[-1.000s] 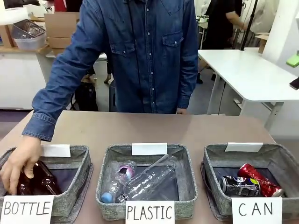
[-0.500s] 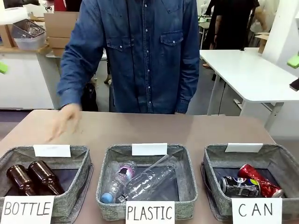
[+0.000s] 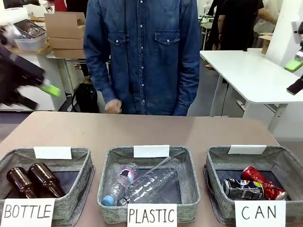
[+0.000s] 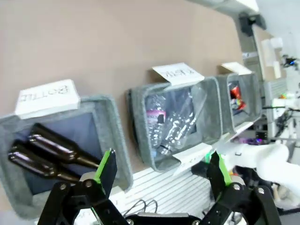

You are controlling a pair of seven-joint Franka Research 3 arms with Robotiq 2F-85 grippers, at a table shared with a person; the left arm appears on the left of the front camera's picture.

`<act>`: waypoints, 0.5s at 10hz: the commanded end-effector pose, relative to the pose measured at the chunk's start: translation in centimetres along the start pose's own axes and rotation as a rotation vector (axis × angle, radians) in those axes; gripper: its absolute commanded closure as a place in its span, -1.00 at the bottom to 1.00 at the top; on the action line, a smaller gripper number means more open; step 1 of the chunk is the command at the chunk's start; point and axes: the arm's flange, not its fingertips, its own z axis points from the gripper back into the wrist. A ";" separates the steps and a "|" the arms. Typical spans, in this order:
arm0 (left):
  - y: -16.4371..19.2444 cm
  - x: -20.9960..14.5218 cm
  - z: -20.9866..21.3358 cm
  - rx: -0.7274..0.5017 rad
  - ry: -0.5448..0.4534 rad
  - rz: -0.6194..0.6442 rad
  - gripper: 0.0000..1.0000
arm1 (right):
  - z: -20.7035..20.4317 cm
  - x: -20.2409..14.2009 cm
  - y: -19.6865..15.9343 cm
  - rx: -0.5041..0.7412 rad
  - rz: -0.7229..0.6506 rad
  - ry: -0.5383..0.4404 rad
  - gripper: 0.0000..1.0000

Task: Sort the can waste into the basket.
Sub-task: Pick up the can waste from the table and place it in the right Fabric basket.

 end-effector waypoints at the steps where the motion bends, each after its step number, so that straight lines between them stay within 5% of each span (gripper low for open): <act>1: -0.5 0.0 -5.8 -0.029 0.037 0.034 -1.00 | -2.1 1.2 0.8 0.046 0.083 0.035 -1.00; 3: 0.6 0.0 -9.8 -0.098 0.059 0.069 -1.00 | -4.7 2.4 1.2 0.053 0.079 0.053 -1.00; 4: 1.1 0.2 -10.8 -0.152 0.099 0.064 -1.00 | -2.0 1.1 0.9 0.019 0.053 0.041 -1.00; 5: -1.1 1.2 -7.8 -0.059 0.070 0.045 -1.00 | -2.0 1.1 0.9 0.019 0.053 0.041 -1.00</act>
